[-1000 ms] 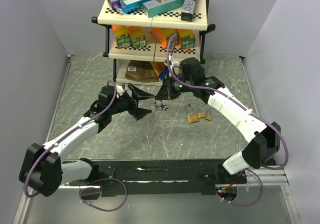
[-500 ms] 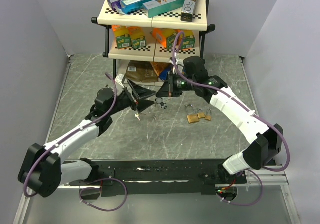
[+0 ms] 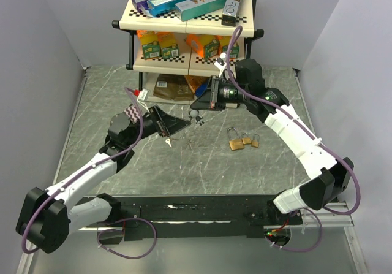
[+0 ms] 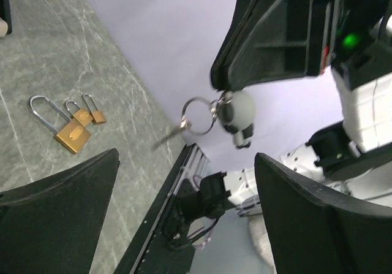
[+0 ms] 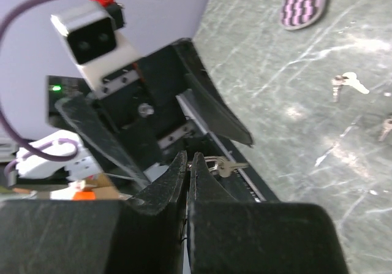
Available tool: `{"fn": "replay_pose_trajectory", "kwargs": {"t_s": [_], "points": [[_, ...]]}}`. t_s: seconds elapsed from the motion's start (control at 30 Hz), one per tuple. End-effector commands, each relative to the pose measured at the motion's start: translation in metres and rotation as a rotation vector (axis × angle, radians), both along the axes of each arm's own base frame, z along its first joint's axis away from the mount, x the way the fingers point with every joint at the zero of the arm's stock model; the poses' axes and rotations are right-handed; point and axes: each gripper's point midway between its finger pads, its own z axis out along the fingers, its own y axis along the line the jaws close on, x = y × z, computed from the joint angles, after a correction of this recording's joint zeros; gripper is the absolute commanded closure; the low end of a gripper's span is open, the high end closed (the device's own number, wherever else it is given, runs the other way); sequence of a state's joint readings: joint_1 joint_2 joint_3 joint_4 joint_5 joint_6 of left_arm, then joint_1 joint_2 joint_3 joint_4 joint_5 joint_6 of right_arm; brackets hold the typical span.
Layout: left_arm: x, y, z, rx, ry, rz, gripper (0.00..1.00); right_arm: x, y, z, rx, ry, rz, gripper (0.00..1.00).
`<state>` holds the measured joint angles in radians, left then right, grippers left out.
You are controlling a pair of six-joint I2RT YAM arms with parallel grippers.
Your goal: Unlock with the key
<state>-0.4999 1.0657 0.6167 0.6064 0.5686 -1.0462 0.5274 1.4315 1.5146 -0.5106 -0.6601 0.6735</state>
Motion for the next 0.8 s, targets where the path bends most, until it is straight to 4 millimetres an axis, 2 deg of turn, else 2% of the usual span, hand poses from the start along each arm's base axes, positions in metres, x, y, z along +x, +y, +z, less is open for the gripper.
{"fn": "replay_pose_trajectory", "kwargs": {"t_s": [0.0, 0.13, 0.3, 0.53, 0.77], "points": [[-0.007, -0.007, 0.019, 0.017, -0.175, -0.054, 0.05, -0.016, -0.001, 0.056, 0.125, -0.057, 0.035, 1.00], [-0.007, -0.010, 0.026, 0.003, -0.195, -0.064, 0.18, -0.019, -0.001, 0.060, 0.137, -0.050, 0.043, 1.00], [-0.012, -0.018, 0.029, -0.014, -0.218, -0.110, 0.23, -0.024, 0.000, 0.062, 0.159, -0.025, 0.061, 1.00], [-0.016, -0.025, 0.037, -0.034, -0.248, -0.154, 0.41, -0.027, 0.000, 0.063, 0.162, -0.013, 0.068, 1.00], [-0.016, -0.022, 0.038, -0.027, -0.265, -0.127, 0.38, -0.027, 0.000, 0.061, 0.160, 0.002, 0.066, 1.00]]}}
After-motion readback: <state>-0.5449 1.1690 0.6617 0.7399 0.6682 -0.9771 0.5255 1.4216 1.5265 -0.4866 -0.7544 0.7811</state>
